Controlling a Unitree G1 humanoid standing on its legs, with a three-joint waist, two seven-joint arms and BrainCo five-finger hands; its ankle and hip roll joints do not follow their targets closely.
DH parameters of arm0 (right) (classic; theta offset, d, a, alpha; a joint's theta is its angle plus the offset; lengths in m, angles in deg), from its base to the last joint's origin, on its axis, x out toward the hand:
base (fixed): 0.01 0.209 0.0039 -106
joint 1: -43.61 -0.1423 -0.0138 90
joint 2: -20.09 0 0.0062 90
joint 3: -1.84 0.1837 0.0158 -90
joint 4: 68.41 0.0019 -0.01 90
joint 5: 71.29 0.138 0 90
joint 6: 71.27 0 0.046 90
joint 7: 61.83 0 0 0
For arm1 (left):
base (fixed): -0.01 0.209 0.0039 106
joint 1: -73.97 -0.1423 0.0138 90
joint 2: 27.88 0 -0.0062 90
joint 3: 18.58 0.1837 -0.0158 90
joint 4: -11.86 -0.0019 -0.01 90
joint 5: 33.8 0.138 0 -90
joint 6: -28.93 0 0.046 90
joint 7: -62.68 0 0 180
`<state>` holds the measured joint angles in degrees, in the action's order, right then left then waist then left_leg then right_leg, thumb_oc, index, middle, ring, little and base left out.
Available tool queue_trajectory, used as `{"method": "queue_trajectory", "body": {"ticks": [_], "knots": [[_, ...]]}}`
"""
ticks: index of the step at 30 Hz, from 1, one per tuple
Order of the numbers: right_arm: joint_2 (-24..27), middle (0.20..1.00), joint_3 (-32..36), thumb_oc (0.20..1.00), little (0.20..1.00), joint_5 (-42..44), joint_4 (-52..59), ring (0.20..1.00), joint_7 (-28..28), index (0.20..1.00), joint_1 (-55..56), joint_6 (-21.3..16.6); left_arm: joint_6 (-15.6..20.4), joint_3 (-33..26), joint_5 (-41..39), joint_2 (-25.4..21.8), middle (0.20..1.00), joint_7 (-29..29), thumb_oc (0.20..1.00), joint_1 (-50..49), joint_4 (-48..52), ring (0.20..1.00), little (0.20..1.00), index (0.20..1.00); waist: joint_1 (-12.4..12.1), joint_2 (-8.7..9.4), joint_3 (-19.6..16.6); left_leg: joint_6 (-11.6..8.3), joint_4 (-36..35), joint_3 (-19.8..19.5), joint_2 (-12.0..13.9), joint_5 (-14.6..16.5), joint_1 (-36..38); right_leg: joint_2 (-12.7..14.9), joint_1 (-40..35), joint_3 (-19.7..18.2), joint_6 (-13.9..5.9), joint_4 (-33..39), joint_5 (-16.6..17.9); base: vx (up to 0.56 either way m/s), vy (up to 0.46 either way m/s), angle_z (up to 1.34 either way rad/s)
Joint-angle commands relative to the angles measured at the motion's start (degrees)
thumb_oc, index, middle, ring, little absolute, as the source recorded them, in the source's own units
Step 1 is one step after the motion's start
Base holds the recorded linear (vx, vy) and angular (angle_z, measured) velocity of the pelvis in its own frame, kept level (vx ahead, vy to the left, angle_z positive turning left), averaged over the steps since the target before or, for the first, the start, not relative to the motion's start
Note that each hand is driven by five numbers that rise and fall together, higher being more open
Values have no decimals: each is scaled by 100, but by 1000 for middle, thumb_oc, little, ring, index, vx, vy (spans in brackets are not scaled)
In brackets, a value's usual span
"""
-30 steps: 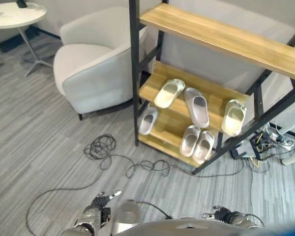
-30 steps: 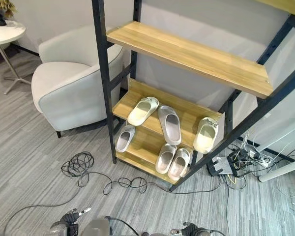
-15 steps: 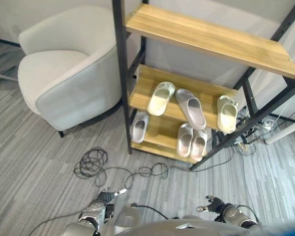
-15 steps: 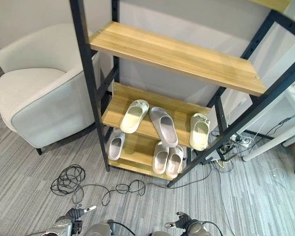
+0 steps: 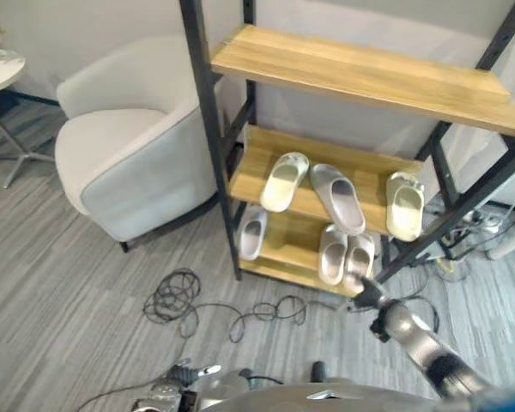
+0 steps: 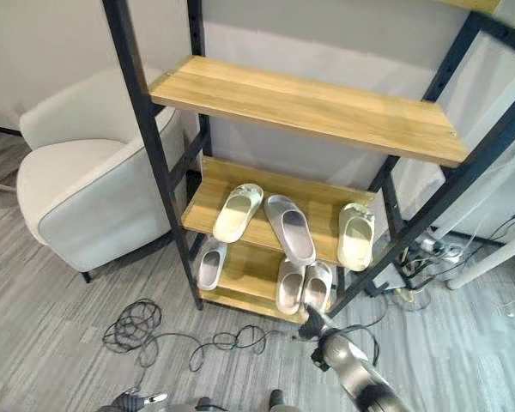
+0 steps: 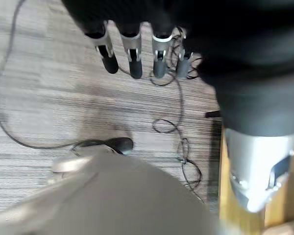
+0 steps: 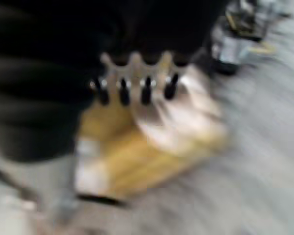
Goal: Arrange the slippers neatly on the shoe rack.
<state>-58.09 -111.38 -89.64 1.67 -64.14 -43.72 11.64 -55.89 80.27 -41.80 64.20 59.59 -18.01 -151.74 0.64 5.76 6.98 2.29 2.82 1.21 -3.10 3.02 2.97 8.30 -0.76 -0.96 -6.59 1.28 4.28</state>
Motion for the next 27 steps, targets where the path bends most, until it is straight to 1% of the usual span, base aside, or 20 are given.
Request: {"method": "queue_trajectory", "body": {"ticks": [1, 2, 3, 6, 8, 9, 10, 11, 12, 14, 21, 27], "knots": [[608, 1000, 39, 1000, 1000, -674, 186, 1000, -5, 1000, 140, -279, 118, -51, 219, 119, 1000, -208, 1000, 473, -328, 1000, 1000, 1000, 229, -170, 89, -164, 478, -310, 262, 444, -312, -13, 27, -97, -207, -601, -761, -7, -78, -39], [710, 1000, 60, 1000, 1000, -901, 289, 1000, 34, 1000, 161, -326, 138, -30, 292, 170, 1000, -241, 1000, 423, -290, 1000, 1000, 1000, 235, -190, 72, -182, 471, -302, 287, 438, -292, -47, -35, -63, -184, -583, -817, 14, -52, -13], [769, 1000, 94, 1000, 1000, -925, 344, 1000, 12, 1000, 103, -351, 165, -11, 279, 182, 1000, -233, 1000, 384, -245, 1000, 1000, 1000, 227, -205, 57, -198, 462, -314, 300, 431, -281, -66, -67, -48, -168, -567, -847, 19, -68, -4], [773, 1000, 160, 1000, 1000, -772, 401, 1000, -26, 1000, 62, -385, 181, 22, 271, 214, 1000, -229, 1000, 336, -231, 1000, 1000, 1000, 217, -236, 21, -232, 386, -334, 336, 402, -216, -110, -153, -12, -139, -517, -891, 10, -39, -5], [782, 1000, 146, 1000, 1000, -789, 471, 1000, -35, 1000, 63, -417, 178, 37, 303, 227, 1000, -233, 1000, 339, -272, 1000, 1000, 1000, 200, -238, -5, -247, 318, -357, 344, 318, -215, -125, -165, 4, -127, -482, -860, -1, -29, 8], [783, 1000, 144, 1000, 1000, -789, 469, 1000, -34, 1000, 67, -417, 178, 38, 303, 228, 1000, -233, 1000, 335, -274, 1000, 1000, 1000, 202, -244, -10, -246, 310, -361, 350, 373, -177, -130, -201, 9, -128, -477, -908, 23, -32, 11], [792, 1000, 201, 1000, 1000, -818, 535, 1000, -116, 1000, 37, -438, 189, 45, 326, 243, 1000, -254, 1000, 328, -257, 1000, 1000, 1000, 187, -243, -26, -253, 233, -369, 360, 286, -181, -140, -204, 19, -116, -432, -868, 14, -23, 7], [793, 1000, 203, 1000, 1000, -818, 537, 1000, -115, 1000, 40, -438, 188, 47, 326, 244, 1000, -254, 1000, 328, -257, 1000, 1000, 1000, 187, -243, -25, -253, 228, -371, 360, 284, -178, -140, -207, 20, -116, -430, -867, -6, -32, 3], [785, 1000, 269, 1000, 1000, -818, 545, 1000, -253, 1000, 3, -460, 204, 73, 330, 265, 1000, -276, 1000, 318, -230, 1000, 1000, 1000, 178, -258, -44, -258, 154, -383, 372, 250, -155, -148, -227, 32, -113, -390, -867, 20, -11, 3], [774, 1000, 312, 1000, 1000, -789, 506, 1000, -348, 1000, -78, -448, 213, 110, 348, 276, 1000, -304, 1000, 315, -222, 1000, 1000, 1000, 168, -268, -54, -262, 108, -374, 381, 238, -136, -154, -243, 40, -114, -375, -869, 11, -8, 2], [977, 1000, 557, 1000, 1000, -879, 845, 1000, -669, 1000, -417, -442, 238, 152, 450, 264, 1000, -377, 1000, 277, -221, 1000, 1000, 1000, 113, -278, -62, -279, 117, -404, 401, 270, -97, -185, -266, 77, -100, -381, -905, 14, -3, 0], [1014, 1000, 740, 1000, 1000, -948, 904, 1000, -929, 1000, -591, -385, 255, 173, 492, 269, 1000, -399, 1000, 204, -240, 1000, 1000, 1000, 51, -274, -84, -293, 137, -437, 418, 301, -89, -196, -289, 133, -86, -402, -945, 30, -6, 0]]}}
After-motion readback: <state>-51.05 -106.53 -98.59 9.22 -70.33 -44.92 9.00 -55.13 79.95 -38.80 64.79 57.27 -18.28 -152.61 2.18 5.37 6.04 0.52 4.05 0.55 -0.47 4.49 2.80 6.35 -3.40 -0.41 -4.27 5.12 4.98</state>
